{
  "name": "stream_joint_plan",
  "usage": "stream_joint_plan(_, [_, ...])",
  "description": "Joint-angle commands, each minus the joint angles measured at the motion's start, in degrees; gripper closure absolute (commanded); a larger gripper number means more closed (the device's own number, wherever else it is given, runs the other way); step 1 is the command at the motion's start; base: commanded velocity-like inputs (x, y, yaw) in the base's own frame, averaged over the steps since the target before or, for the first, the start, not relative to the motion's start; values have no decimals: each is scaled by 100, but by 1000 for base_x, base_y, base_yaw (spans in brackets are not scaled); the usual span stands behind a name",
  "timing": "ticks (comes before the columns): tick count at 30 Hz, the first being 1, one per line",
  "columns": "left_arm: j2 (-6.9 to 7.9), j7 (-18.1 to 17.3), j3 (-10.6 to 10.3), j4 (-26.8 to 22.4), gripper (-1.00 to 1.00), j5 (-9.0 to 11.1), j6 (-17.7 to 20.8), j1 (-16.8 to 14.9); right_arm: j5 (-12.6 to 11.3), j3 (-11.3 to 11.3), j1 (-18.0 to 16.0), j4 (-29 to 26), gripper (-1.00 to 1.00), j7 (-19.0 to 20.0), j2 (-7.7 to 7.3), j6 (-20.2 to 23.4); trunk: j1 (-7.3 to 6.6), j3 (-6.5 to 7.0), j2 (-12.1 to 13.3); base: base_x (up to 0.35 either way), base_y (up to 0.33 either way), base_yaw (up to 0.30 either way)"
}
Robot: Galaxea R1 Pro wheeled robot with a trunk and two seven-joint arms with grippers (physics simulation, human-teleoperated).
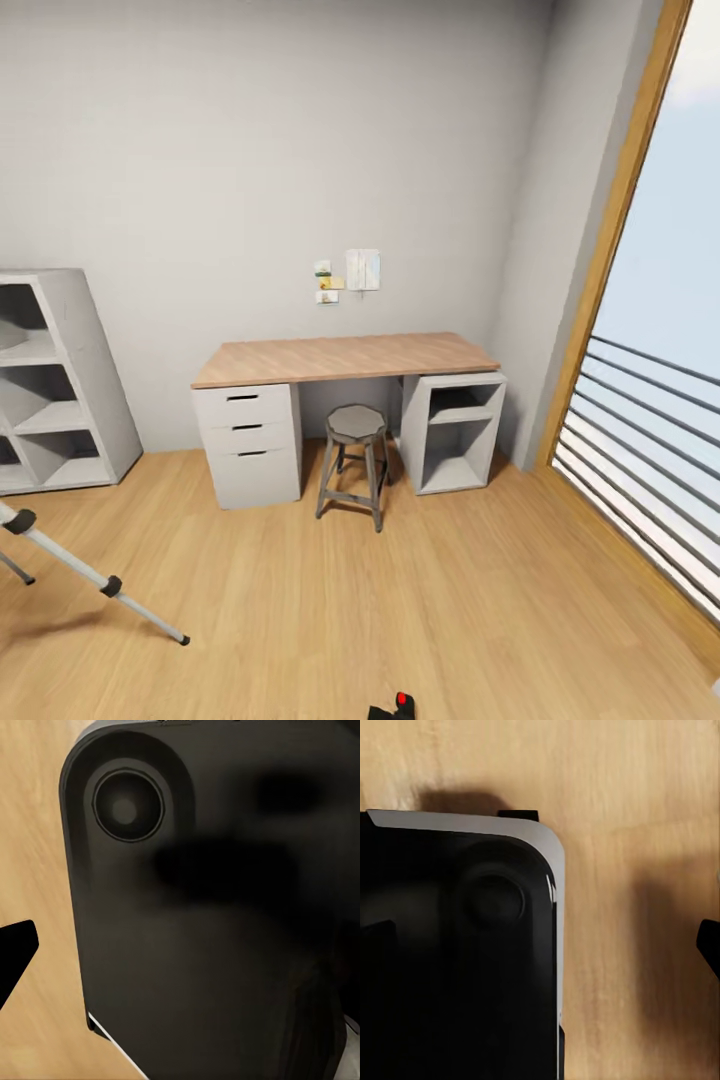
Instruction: Attach the digital camera to the camera tripod in the bedroom.
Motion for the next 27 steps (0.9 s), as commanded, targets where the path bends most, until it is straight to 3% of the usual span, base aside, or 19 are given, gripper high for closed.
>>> stream_joint_plan(1, [-1, 1, 1, 0, -100, 0, -1, -1, -1, 0, -3, 3, -100, 0, -1, -19, 0, -6, -3, 0, 0, 96])
stream_joint_plan(11, [6, 1, 1, 0, -100, 0, -7, -2, -1, 5, -3, 3, -100, 2, -1, -20, 0, -6, -3, 0, -184, 20])
stream_joint_plan(18, [27, 3, 7, 0, -100, 1, -39, -3, 22, 25, -3, 3, -100, -9, -1, -26, 0, -6, -3, 0, -55, 1])
stream_joint_plan(21, [303, 10, 20, -44, -100, 3, -44, -4, 46, 50, -3, -11, -100, -63, -34, -8, 0, -6, -3, 0, -4, 0])
stream_joint_plan(23, [539, 21, 25, -335, -100, 6, -15, -4, 55, 42, -3, -180, -100, -214, -109, -9, 0, -6, -3, 0, -1, 0])
stream_joint_plan(25, [779, 41, 30, -1006, -100, 8, 107, -4, 59, 37, -3, -957, -100, -477, -248, 0, 0, -6, -3, 0, 0, 0])
stream_joint_plan(27, [875, 50, 42, -1484, -100, 13, 378, -4, 60, 34, -3, -1651, -100, -602, -293, 7, 0, -6, -3, 0, 0, 0])
